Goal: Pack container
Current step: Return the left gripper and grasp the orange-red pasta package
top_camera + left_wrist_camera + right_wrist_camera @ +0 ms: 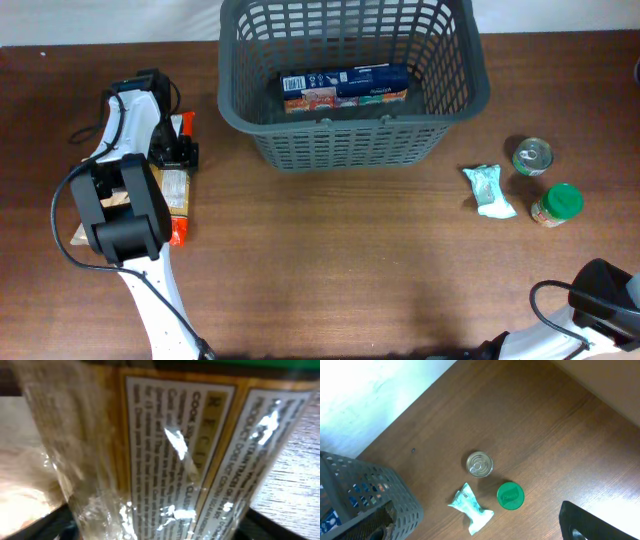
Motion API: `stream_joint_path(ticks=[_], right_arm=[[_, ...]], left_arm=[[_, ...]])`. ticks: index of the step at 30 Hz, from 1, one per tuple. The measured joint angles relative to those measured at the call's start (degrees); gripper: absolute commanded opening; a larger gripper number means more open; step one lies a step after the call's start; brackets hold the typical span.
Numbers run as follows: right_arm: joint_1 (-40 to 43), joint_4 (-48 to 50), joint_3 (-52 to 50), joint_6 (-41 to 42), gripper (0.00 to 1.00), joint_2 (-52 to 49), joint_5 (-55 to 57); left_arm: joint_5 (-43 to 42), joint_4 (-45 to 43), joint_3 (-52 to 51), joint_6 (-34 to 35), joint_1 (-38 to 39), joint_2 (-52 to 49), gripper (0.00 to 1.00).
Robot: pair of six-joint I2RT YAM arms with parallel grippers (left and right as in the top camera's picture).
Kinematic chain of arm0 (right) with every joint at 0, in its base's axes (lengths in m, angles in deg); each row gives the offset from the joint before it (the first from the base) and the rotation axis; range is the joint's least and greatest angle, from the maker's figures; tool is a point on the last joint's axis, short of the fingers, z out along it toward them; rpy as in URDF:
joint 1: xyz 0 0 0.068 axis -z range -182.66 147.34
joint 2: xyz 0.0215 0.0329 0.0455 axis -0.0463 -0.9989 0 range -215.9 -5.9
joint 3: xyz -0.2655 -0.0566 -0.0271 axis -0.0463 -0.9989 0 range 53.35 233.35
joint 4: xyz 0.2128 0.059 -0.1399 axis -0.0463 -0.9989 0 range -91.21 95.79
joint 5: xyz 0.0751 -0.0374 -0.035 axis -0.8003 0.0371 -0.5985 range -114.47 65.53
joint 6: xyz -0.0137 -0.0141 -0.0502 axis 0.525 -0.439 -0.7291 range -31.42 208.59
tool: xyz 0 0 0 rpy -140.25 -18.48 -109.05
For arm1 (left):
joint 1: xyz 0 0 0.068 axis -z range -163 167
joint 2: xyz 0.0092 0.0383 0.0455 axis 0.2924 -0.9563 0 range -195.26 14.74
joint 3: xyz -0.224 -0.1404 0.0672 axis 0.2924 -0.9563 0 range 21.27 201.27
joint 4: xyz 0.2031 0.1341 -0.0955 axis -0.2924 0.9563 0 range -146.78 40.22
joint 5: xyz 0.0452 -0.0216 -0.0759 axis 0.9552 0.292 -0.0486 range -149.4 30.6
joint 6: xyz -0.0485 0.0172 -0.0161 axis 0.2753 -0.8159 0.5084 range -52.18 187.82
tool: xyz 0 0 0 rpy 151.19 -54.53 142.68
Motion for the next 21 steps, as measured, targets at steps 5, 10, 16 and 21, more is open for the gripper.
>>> stream_joint_path(ticks=[5,10,16,21], right_arm=[[0.0,0.0,0.0,0.0,0.99,0.0,0.0],[0.0,0.0,0.0,0.0,0.99,0.0,0.0],[0.0,0.0,0.0,0.0,0.99,0.0,0.0],[0.0,0.0,0.0,0.0,0.99,0.0,0.0]], left_arm=[[-0.3,-0.6,0.0,-0.2,0.0,0.0,0.26],[-0.3,1.1,1.1,-0.4,0.0,0.5,0.02],[-0.3,8.0,6.1,-0.5,0.0,-1.2,0.01],[0.2,15.5,22.2,-0.6,0.0,-4.2,0.02]])
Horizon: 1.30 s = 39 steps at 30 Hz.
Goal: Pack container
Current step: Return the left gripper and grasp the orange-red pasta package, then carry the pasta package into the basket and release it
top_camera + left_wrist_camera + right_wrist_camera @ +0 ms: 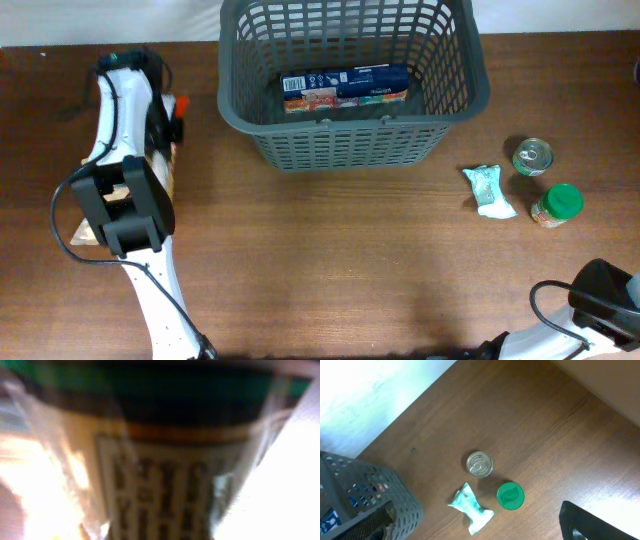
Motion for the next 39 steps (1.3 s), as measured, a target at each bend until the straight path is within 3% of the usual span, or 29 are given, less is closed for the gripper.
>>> stream_joint_path(ticks=[6,12,18,22,26,31,39], right_arm=[[0.0,0.0,0.0,0.0,0.99,0.0,0.0],[0.0,0.0,0.0,0.0,0.99,0.0,0.0],[0.0,0.0,0.0,0.0,0.99,0.0,0.0],[0.0,0.0,0.0,0.0,0.99,0.0,0.0],[0.0,0.0,0.0,0.0,0.99,0.0,0.0],[0.0,0.0,0.0,0.0,0.99,0.0,0.0],[0.0,0.0,0.0,0.0,0.99,0.0,0.0]], left_arm=[[0.3,-0.9,31.6,0.0,0.0,2.1,0.02],[-5.1,-8.7,45.8,-8.4,1.2,10.4,0.02],[-10.7,-11.7,48.2,-26.4,11.6,19.6,0.02],[-13.3,-11.7,47.3,-39.5,21.9,19.6,0.02],[-14.2,-11.9,43.1,-48.4,29.0,16.5,0.02],[-11.3,-15.4,35.3,-53.0,35.1,10.1,0.02],[-6.7,-17.7,26.1,-53.6,39.0,-0.6,0.02]])
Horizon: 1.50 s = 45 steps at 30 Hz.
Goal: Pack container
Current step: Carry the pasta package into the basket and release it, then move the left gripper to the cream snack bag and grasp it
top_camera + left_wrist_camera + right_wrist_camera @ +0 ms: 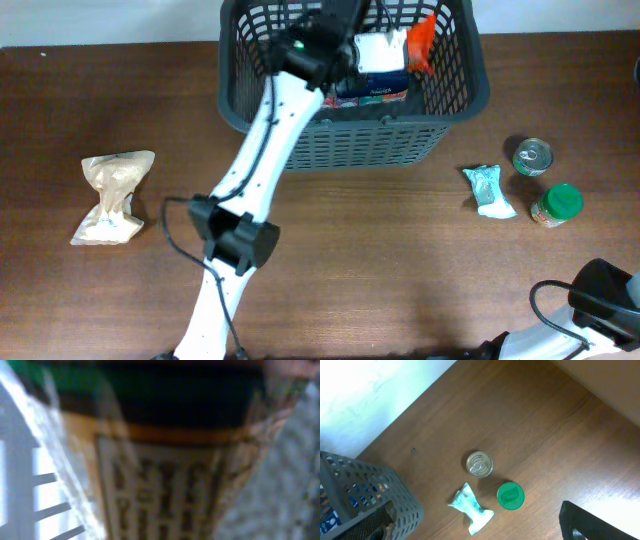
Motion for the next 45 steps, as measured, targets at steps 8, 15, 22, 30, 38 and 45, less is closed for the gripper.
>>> stream_joint_path(ticks=[8,15,22,30,38,45], right_arm=[[0.0,0.0,0.0,0.0,0.99,0.0,0.0],[0.0,0.0,0.0,0.0,0.99,0.0,0.0],[0.0,0.0,0.0,0.0,0.99,0.0,0.0],[0.0,0.0,0.0,0.0,0.99,0.0,0.0],[0.0,0.0,0.0,0.0,0.99,0.0,0.0],[0.0,0.0,0.0,0.0,0.99,0.0,0.0]], left_arm=[[1.8,3.3,-2.3,4.4,0.0,-5.2,0.02],[0.2,6.5,-2.3,5.8,0.1,-6.8,0.02],[0.1,6.2,-2.1,6.9,0.5,-7.6,0.99],[0.1,4.1,-1.7,14.2,0.0,-2.3,0.99],[4.1,8.3,1.5,22.6,-7.2,19.1,0.99],[7.1,14.6,1.4,28.9,-23.2,35.1,1.00]])
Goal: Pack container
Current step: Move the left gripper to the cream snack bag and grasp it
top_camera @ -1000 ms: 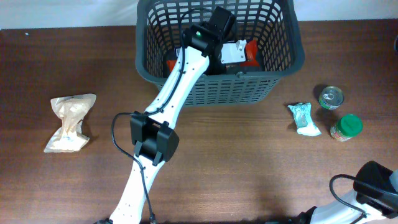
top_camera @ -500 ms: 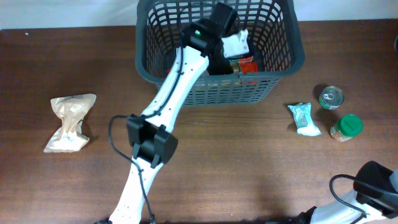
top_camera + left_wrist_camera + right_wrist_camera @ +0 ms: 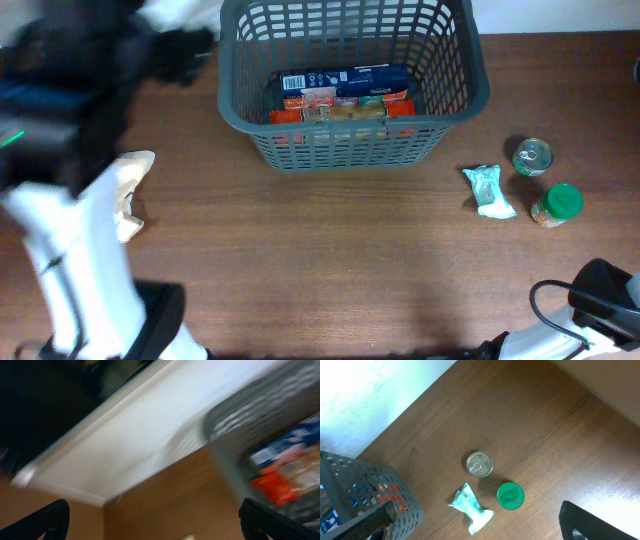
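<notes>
The grey basket [image 3: 345, 150] stands at the table's back middle. Inside it a blue box [image 3: 345, 80] lies along the back, and an orange-ended clear packet [image 3: 340, 112] lies against the front wall. My left gripper [image 3: 160, 527] is open and empty, blurred with motion, left of the basket and high above the table [image 3: 170, 50]. A beige bag [image 3: 125, 195] lies on the table at the left. My right gripper [image 3: 480, 527] is open and empty, high over the right side, looking down on a can [image 3: 479, 464], a teal packet [image 3: 470, 507] and a green-lidded jar [image 3: 510, 496].
The can [image 3: 532, 157], teal packet [image 3: 488, 190] and jar [image 3: 556, 203] sit in a cluster right of the basket. The right arm's base [image 3: 605, 290] is at the front right corner. A white wall [image 3: 150, 445] runs behind the table.
The orange-ended packet was held in my left gripper over the basket; now it lies inside along the front wall. The left gripper is open and has moved left of the basket.
My left gripper was shut on the orange-ended packet on the table at the left, beside the beige bag. Then it held the packet raised there, then over the basket. Now the packet lies in the basket and the gripper is open. The right arm stayed still.
</notes>
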Motion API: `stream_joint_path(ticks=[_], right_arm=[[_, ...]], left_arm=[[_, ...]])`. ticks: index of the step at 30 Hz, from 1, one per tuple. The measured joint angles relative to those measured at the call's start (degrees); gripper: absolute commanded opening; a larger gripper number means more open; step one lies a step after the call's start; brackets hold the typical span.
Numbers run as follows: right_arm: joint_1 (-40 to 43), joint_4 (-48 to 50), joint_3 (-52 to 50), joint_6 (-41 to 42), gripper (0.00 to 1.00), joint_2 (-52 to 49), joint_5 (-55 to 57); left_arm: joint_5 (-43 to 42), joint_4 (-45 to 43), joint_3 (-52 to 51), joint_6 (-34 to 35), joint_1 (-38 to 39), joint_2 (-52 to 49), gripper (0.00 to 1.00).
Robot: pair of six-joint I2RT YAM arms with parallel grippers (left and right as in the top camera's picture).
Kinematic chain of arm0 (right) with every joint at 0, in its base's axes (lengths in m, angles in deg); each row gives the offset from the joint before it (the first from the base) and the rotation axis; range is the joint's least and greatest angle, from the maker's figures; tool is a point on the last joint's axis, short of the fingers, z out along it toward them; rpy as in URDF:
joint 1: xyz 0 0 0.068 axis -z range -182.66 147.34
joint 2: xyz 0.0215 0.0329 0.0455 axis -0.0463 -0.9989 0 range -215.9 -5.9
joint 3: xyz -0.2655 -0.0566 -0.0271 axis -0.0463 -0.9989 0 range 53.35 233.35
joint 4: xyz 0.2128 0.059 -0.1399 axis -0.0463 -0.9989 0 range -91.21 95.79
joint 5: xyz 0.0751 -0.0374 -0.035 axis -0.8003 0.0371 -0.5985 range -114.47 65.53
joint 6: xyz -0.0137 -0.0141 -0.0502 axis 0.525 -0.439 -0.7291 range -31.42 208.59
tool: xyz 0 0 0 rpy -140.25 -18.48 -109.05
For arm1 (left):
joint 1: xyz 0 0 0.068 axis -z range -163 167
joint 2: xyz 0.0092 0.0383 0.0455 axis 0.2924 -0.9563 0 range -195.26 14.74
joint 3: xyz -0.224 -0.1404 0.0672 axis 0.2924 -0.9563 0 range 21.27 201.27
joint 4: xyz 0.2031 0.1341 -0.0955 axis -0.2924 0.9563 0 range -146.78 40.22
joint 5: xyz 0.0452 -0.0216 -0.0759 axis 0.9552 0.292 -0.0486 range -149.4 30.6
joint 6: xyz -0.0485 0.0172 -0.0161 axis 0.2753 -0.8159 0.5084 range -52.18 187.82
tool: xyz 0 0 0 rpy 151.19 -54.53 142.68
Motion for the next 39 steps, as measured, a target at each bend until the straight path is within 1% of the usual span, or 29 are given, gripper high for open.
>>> stream_joint_path(ticks=[4,6,8,10,14,17,20,22,27,32,33,36,38,39], right_arm=[[0.0,0.0,0.0,0.0,0.99,0.0,0.0],[0.0,0.0,0.0,0.0,0.99,0.0,0.0],[0.0,0.0,0.0,0.0,0.99,0.0,0.0],[0.0,0.0,0.0,0.0,0.99,0.0,0.0],[0.0,0.0,0.0,0.0,0.99,0.0,0.0],[0.0,0.0,0.0,0.0,0.99,0.0,0.0],[0.0,0.0,0.0,0.0,0.99,0.0,0.0],[0.0,0.0,0.0,0.0,0.99,0.0,0.0],[0.0,0.0,0.0,0.0,0.99,0.0,0.0],[0.0,0.0,0.0,0.0,0.99,0.0,0.0],[0.0,0.0,0.0,0.0,0.99,0.0,0.0],[0.0,0.0,0.0,0.0,0.99,0.0,0.0],[0.0,0.0,0.0,0.0,0.99,0.0,0.0],[0.0,0.0,0.0,0.0,0.99,0.0,0.0]], left_arm=[[-0.2,1.4,-11.2,3.9,-9.6,2.7,1.00],[-0.7,1.5,-19.9,5.7,-14.1,1.9,1.00],[-1.2,1.1,-29.5,6.8,-17.9,-0.2,0.98],[-1.7,-0.5,-39.1,7.5,-20.9,-2.1,0.98],[-2.2,-8.5,-55.6,8.2,-26.3,-4.0,0.98],[-2.9,-16.2,-63.3,8.4,-30.3,-3.9,0.97],[-5.3,-23.4,-68.5,8.6,-34.0,-3.9,0.95],[-6.3,-25.6,-70.4,8.6,-35.6,-3.9,0.92],[-9.2,-29.0,-71.6,7.9,-37.2,-5.5,0.89],[-11.4,-30.1,-71.6,7.7,-36.7,-11.2,0.89],[-11.6,-30.3,-71.6,7.7,-36.6,-12.5,0.84],[-11.6,-30.8,-71.7,7.5,-36.4,-15.5,0.82],[-11.2,-31.1,-71.7,7.5,-36.4,-16.9,0.76],[-11.1,-31.3,-71.7,7.3,-36.4,-17.2,0.71]])
